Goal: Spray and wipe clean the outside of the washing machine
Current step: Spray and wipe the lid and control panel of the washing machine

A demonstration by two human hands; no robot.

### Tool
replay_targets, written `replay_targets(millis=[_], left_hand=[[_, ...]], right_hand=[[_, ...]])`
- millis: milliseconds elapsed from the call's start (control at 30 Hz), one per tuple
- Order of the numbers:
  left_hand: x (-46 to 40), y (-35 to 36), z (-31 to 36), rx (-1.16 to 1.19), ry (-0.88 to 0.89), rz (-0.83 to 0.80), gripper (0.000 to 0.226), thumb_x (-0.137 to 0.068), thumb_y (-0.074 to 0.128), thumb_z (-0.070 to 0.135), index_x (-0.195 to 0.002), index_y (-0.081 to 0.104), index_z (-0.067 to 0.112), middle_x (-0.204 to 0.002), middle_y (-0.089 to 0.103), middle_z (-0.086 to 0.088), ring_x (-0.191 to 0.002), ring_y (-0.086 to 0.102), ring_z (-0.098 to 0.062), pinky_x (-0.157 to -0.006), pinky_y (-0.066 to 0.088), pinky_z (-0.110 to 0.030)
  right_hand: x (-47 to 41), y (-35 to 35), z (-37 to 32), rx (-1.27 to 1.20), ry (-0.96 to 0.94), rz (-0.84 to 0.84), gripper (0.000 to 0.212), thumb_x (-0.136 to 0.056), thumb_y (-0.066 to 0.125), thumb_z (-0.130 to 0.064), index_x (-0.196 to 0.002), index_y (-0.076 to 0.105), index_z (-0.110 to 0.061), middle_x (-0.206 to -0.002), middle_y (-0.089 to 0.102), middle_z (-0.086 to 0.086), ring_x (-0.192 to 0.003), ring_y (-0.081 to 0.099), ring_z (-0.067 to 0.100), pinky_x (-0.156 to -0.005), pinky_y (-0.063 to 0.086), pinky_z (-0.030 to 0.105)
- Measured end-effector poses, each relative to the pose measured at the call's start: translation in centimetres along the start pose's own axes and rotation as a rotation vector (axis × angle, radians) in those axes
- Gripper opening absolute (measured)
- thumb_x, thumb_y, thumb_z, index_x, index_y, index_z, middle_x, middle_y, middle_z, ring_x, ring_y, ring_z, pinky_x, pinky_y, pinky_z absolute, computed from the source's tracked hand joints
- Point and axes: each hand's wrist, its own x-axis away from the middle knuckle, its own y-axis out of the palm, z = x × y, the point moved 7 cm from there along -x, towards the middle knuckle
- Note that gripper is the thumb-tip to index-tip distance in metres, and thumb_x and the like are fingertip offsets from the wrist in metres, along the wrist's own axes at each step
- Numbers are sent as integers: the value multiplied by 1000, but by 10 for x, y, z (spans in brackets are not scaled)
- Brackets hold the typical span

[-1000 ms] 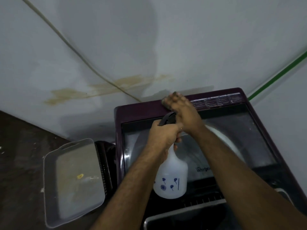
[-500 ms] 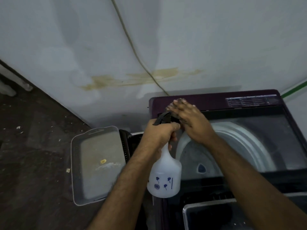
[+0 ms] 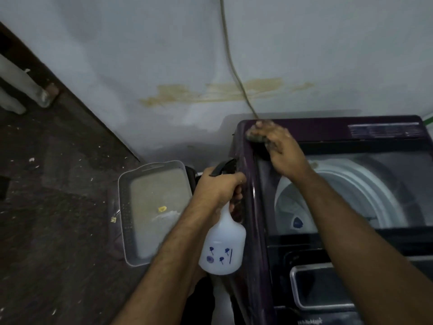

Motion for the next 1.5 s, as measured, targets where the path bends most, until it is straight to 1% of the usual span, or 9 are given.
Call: replay_targets(millis=[133, 267, 467, 667, 800, 900, 1067, 1300, 1500], left_hand=[[3, -4, -6, -43, 39, 2, 6, -88, 69, 6, -82, 68, 5, -61, 59, -7, -64, 57, -24, -41, 40, -24], [8, -2, -3, -23, 34, -36, 7, -90, 68, 5, -83, 69, 8, -60, 59, -5, -56, 57, -18, -39, 39, -23], [14, 1, -10, -76, 50, -51, 6, -89, 70, 8, -84, 66, 6, -62, 57, -6, -62, 56, -22, -42, 38, -26], [29, 16, -17, -109, 61, -99, 5, -91, 67, 6, -87, 68, 4, -61, 59, -4, -59, 58, -18, -41, 40, -25], [34, 28, -24, -153, 47, -104, 8, -89, 69, 9, -81, 67, 9, -60, 61, -4, -61, 63, -19, -44, 39, -28], [40, 40, -30, -207, 52, -116, 14, -85, 70, 10, -73, 63, 11, -55, 57, -2, -55, 58, -19, -44, 39, -27], [48, 43, -48, -291, 25, -153, 14, -84, 72, 10, -73, 64, 13, -53, 52, 0, -48, 48, -17, -46, 37, -28], [53, 52, -50, -395, 44, -168, 19, -78, 79, 19, -87, 68, 6, -63, 62, -7, -53, 58, -20, -44, 40, -26], [57, 75, -49, -455, 53, -196, 27, -81, 78, 14, -61, 61, 16, -50, 54, 1, -45, 50, -16, -42, 37, -24]], right_hand=[[1, 25, -51, 33, -63, -27, 57, -92, 49, 7, -135, 66, -26, -151, 54, -2, -147, 38, 20, -122, 28, 38], [70, 27, -69, 13, -216, -144, 56, -91, 47, 7, -139, 62, -19, -154, 50, -2, -151, 33, 19, -122, 30, 41], [60, -3, -25, -41, 175, 90, 69, -88, 42, 14, -146, 54, -22, -156, 47, -1, -150, 34, 27, -124, 28, 50], [103, 13, -61, -123, 74, -185, 61, -93, 51, 11, -140, 61, -27, -156, 47, -9, -147, 33, 13, -122, 20, 23], [143, -26, -40, -468, 498, 144, 55, -97, 48, 12, -138, 62, -23, -137, 64, -9, -130, 55, 0, -115, 42, 28], [174, -50, -47, -603, 587, 409, 47, -100, 46, 9, -133, 64, -20, -127, 68, -19, -120, 60, -8, -108, 46, 20], [226, -72, -16, -601, 818, 674, 40, -102, 53, -5, -133, 65, -28, -123, 70, -14, -112, 62, -4, -105, 50, 34], [226, -80, -11, -593, 776, 624, 41, -101, 54, -4, -132, 65, -30, -126, 69, -14, -116, 62, 2, -103, 49, 32], [226, -72, -2, -562, 761, 577, 45, -101, 55, -4, -134, 64, -32, -125, 66, -18, -117, 58, -4, -97, 45, 18]])
